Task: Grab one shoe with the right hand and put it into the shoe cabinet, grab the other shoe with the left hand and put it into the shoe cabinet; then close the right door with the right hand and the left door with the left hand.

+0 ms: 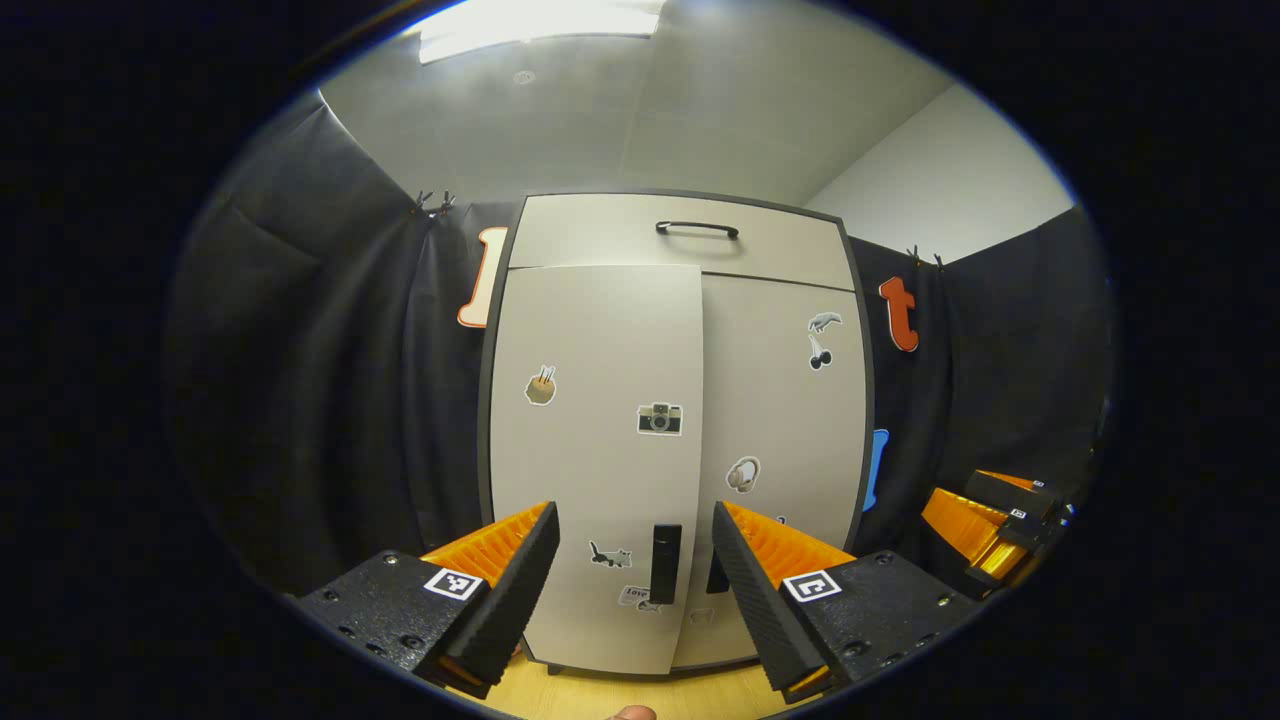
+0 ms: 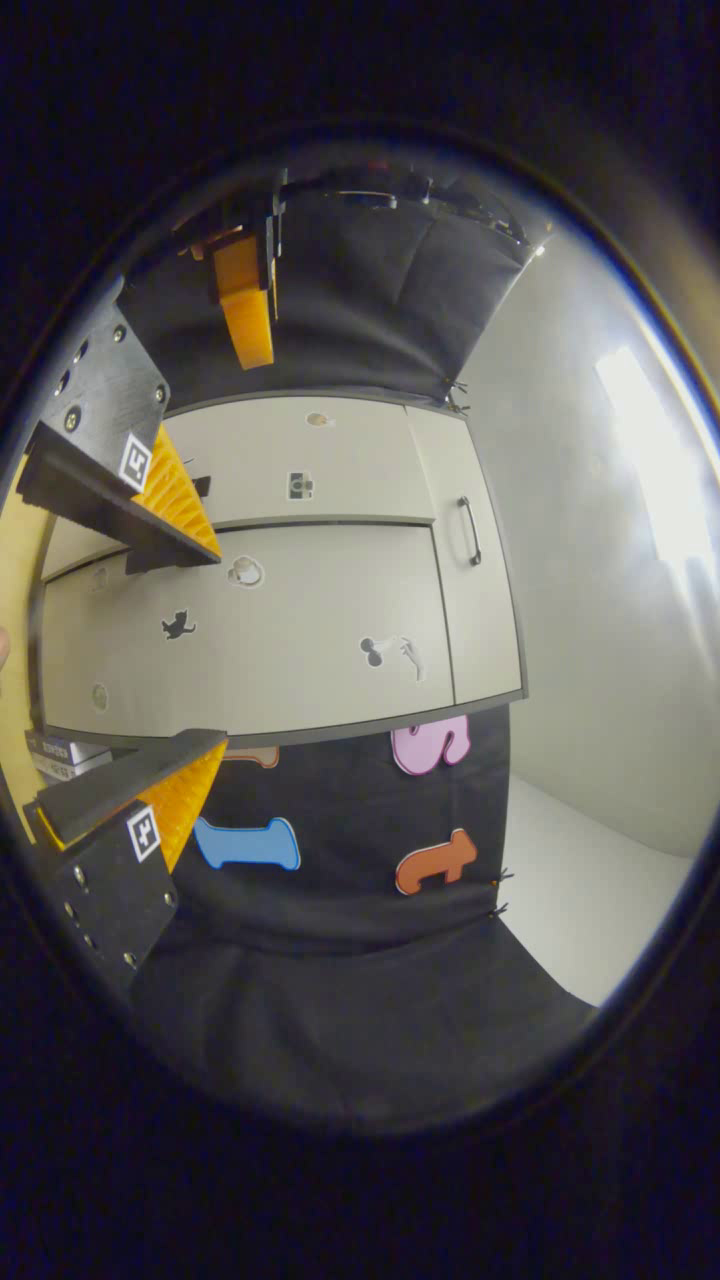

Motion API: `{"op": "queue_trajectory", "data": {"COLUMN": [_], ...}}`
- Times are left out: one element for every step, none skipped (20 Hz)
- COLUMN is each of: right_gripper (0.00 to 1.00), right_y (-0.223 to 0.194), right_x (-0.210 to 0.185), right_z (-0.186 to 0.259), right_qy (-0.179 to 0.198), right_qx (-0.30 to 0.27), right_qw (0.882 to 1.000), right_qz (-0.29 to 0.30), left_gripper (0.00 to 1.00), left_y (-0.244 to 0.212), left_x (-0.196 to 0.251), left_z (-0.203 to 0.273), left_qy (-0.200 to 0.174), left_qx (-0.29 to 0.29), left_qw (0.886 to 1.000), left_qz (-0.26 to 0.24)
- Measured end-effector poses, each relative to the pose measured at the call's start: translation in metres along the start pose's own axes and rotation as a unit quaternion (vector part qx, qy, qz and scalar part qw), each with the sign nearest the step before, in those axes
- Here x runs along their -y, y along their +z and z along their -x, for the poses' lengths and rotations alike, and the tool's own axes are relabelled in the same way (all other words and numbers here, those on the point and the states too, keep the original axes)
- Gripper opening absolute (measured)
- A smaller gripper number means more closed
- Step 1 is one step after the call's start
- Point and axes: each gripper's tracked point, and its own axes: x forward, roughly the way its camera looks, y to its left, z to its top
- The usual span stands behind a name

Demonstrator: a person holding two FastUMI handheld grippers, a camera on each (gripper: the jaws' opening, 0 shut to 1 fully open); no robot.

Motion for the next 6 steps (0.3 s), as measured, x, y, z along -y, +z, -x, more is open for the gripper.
{"op": "queue_trajectory", "data": {"right_gripper": [0.98, 0.98, 0.98, 0.98, 0.98, 0.98], "right_y": [0.0016, 0.0021, 0.0025, 0.0027, 0.0021, 0.0012], "right_x": [-0.0008, -0.0013, -0.0020, -0.0026, -0.0033, -0.0048], "right_z": [-0.0001, -0.0001, -0.0002, -0.0006, -0.0005, -0.0014], "right_qy": [0.000, 0.000, 0.000, 0.000, 0.000, 0.000], "right_qx": [0.002, 0.002, 0.003, 0.003, 0.002, 0.001], "right_qw": [1.000, 1.000, 1.000, 1.000, 1.000, 1.000], "right_qz": [0.000, 0.001, 0.002, 0.002, 0.002, 0.001], "left_gripper": [0.93, 0.93, 0.93, 0.93, 0.93, 0.93], "left_y": [0.0011, 0.0003, 0.0002, -0.0012, -0.0015, -0.0029], "left_x": [-0.0007, -0.0007, -0.0016, -0.0027, -0.0039, -0.0052], "left_z": [-0.0002, 0.0000, 0.0006, 0.0007, 0.0003, 0.0002], "left_qy": [0.000, 0.000, 0.000, 0.000, 0.001, 0.001], "left_qx": [0.001, 0.000, 0.000, -0.001, -0.003, -0.004], "left_qw": [1.000, 1.000, 1.000, 1.000, 1.000, 1.000], "left_qz": [0.000, 0.000, 0.000, 0.000, 0.000, 0.000]}}
